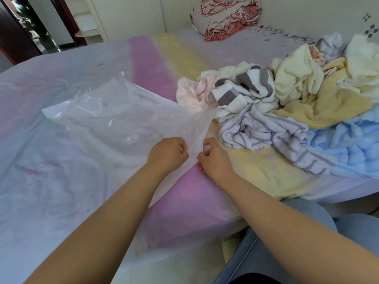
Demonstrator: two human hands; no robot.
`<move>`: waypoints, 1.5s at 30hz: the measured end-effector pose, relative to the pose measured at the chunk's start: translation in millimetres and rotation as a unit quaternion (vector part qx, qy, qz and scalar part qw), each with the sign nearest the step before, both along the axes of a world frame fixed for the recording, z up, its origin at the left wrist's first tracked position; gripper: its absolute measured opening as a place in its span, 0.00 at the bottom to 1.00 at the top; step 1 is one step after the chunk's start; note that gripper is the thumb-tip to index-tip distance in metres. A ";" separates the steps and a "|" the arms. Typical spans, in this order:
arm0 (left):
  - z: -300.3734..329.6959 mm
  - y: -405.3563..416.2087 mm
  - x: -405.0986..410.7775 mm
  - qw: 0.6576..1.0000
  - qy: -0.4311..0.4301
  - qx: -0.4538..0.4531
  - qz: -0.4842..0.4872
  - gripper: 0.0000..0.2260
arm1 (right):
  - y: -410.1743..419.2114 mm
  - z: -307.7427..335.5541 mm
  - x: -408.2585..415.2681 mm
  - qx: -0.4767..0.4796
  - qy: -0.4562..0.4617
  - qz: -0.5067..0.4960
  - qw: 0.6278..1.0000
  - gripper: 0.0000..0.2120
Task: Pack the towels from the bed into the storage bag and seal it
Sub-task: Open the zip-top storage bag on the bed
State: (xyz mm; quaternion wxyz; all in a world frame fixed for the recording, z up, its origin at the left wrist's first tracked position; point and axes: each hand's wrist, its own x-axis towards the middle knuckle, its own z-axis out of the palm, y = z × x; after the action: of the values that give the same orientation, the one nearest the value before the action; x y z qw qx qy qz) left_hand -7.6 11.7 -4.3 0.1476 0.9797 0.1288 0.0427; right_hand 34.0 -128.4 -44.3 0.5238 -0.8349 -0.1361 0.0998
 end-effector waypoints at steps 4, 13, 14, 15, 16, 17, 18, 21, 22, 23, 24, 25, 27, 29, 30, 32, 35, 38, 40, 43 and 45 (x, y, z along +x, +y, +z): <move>9.0 -0.9 -0.2 0.998 -0.005 -0.063 0.005 0.05 | -0.2 2.3 6.0 0.022 -0.022 -0.014 0.999 0.13; 75.7 34.9 7.3 0.891 -0.343 -0.257 0.151 0.13 | -21.5 0.3 29.3 0.059 0.055 -0.071 0.994 0.09; 84.8 38.9 5.5 0.869 -0.377 -0.275 0.163 0.13 | -25.0 -0.2 31.8 0.062 0.064 -0.076 0.993 0.09; 95.1 44.3 3.6 0.845 -0.411 -0.293 0.175 0.14 | -29.0 -0.7 34.1 0.066 0.076 -0.080 0.992 0.09; 105.9 50.3 2.0 0.823 -0.440 -0.307 0.188 0.14 | -32.3 -1.2 36.1 0.073 0.090 -0.083 0.990 0.09; 115.8 56.0 1.1 0.804 -0.464 -0.316 0.198 0.15 | -34.6 -1.2 37.6 0.083 0.104 -0.085 0.987 0.10; 123.5 59.9 1.2 0.790 -0.482 -0.322 0.201 0.14 | -35.4 -0.6 38.9 0.093 0.113 -0.088 0.985 0.11; 131.1 56.6 4.4 0.767 -0.521 -0.323 0.187 0.13 | -33.5 1.2 40.8 0.104 0.116 -0.094 0.983 0.13; 130.8 52.4 5.8 0.760 -0.536 -0.319 0.183 0.13 | -33.3 0.6 41.1 0.103 0.113 -0.095 0.984 0.12; 129.7 47.9 7.4 0.751 -0.553 -0.314 0.180 0.12 | -34.1 -0.2 41.6 0.097 0.106 -0.096 0.985 0.11; 127.9 44.1 8.2 0.742 -0.569 -0.307 0.177 0.12 | -35.7 -1.6 42.3 0.081 0.090 -0.094 0.988 0.11; 125.4 40.8 7.8 0.738 -0.583 -0.294 0.171 0.12 | -37.8 -2.9 43.4 0.050 0.060 -0.091 0.993 0.10; 120.6 35.3 6.2 0.753 -0.599 -0.233 0.144 0.10 | -43.6 -4.3 46.3 -0.022 -0.007 -0.087 0.996 0.11; 119.1 33.0 4.7 0.806 -0.571 -0.113 0.113 0.10 | -49.7 -6.6 49.8 -0.079 -0.049 -0.090 0.992 0.14; 121.1 33.7 4.5 0.839 -0.532 -0.040 0.109 0.10 | -52.1 -8.5 51.7 -0.103 -0.070 -0.092 0.988 0.15; 130.8 40.7 5.8 0.890 -0.432 0.060 0.130 0.12 | -55.7 -10.5 53.6 -0.147 -0.100 -0.088 0.980 0.16; 145.6 42.7 9.4 0.939 -0.313 0.057 0.134 0.09 | -57.1 -5.6 50.5 -0.177 -0.141 -0.065 0.972 0.14; 136.7 20.0 15.8 0.969 -0.197 0.130 0.078 0.10 | -57.1 10.9 42.2 -0.137 -0.185 -0.038 0.972 0.10; 123.6 4.0 20.3 0.979 -0.142 0.138 0.059 0.12 | -62.4 27.3 40.0 -0.065 -0.248 -0.089 0.962 0.09; 106.4 -6.1 24.7 0.990 -0.100 0.092 0.045 0.11 | -83.4 42.3 55.8 -0.130 -0.339 -0.216 0.906 0.15; 100.1 -5.0 25.3 0.993 -0.097 0.055 0.045 0.10 | -102.6 43.2 70.9 -0.288 -0.256 -0.212 0.898 0.28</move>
State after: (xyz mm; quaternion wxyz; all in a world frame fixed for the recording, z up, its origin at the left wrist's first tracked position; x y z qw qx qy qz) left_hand 17.6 6.7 95.8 0.1031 0.9707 0.1554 0.1516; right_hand 104.9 -231.0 -1.1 0.2158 -0.9551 -0.0504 -0.1966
